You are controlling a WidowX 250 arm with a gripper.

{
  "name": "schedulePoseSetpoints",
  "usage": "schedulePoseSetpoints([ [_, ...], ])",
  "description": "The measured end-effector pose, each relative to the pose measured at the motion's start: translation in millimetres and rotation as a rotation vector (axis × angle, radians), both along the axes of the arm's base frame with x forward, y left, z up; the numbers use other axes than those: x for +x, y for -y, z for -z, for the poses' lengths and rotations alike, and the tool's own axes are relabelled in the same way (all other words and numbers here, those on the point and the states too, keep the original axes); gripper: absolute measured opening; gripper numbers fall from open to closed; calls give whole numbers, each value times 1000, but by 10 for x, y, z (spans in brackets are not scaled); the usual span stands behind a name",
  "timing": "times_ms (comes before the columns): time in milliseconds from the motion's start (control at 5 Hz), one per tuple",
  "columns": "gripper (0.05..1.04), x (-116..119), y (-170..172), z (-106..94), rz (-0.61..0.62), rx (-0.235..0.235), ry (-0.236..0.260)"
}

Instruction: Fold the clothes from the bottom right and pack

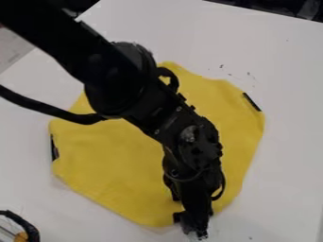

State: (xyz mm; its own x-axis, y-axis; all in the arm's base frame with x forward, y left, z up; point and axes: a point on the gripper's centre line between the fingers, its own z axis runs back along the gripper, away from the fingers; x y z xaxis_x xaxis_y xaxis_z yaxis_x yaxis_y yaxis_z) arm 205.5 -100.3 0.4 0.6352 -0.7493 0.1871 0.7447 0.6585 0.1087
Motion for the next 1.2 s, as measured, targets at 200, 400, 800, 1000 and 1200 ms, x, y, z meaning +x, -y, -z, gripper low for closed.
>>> schedulePoseSetpoints([
  [200,469,22,-1,0,-2,-9,-16],
  [400,241,18,-33,-1,-6,0,-41],
  [800,69,73,-141,-265,-115,22,-88],
  [1000,68,155,-223,-519,-171,-10,-68],
  [1200,68,313,-343,-683,-237,-67,-77],
])
